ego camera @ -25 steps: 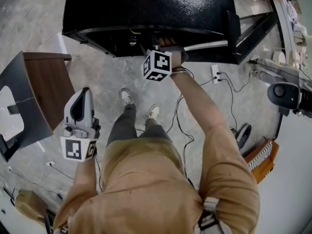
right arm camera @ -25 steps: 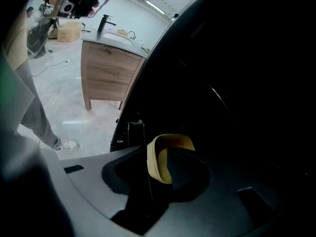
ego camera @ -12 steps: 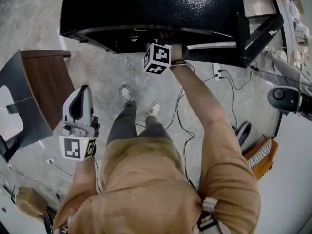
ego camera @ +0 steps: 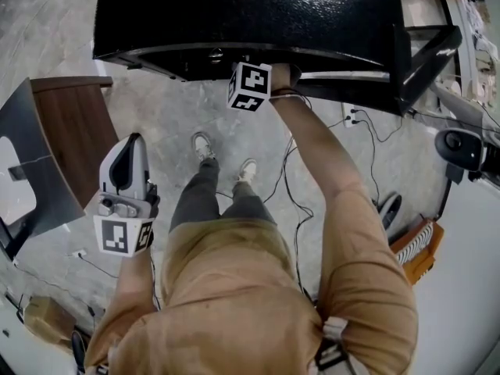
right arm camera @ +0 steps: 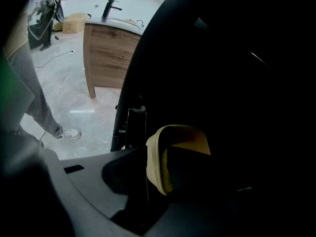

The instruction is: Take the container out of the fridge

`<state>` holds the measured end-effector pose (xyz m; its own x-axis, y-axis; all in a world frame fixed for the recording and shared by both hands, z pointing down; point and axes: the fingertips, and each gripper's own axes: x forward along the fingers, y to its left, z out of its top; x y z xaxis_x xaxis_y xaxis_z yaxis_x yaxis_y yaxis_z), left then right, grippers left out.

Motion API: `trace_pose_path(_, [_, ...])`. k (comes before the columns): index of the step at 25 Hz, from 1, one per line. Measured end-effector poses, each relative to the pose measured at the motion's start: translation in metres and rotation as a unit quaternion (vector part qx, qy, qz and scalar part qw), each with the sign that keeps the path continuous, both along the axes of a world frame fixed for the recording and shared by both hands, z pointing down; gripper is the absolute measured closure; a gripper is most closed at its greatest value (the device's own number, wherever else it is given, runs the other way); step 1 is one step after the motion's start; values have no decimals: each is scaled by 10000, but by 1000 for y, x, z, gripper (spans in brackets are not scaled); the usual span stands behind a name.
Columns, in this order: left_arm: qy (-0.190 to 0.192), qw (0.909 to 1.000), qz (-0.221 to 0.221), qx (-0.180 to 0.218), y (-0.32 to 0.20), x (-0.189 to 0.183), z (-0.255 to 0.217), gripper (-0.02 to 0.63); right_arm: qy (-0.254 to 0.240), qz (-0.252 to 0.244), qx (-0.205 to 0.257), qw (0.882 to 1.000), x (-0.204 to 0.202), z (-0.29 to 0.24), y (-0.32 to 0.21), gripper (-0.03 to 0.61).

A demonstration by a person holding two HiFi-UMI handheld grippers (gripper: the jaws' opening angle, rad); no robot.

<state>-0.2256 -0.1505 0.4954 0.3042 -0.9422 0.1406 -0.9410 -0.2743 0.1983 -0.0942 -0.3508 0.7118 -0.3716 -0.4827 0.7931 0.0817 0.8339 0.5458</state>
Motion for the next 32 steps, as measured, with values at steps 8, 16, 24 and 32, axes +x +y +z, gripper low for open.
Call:
trace_pose_path(8, [20,10000,-54,-38,0,-3,3,612,94,-14,-115,9999,-4,8,-4,506])
trace_pose_path(16, [39,10000,-68,-34,-3,-1,5,612,108,17,-351,9993,-4,12,-3,537])
trace_pose_path(24, [52,10000,-76,-9,-4,1,3,612,33,61,-597,9982,-5,14,7,557])
trace_pose_path(32, [71,9999,-51,57,-1,10,-4,612,-279,220,-857,9957,-9,2,18,558])
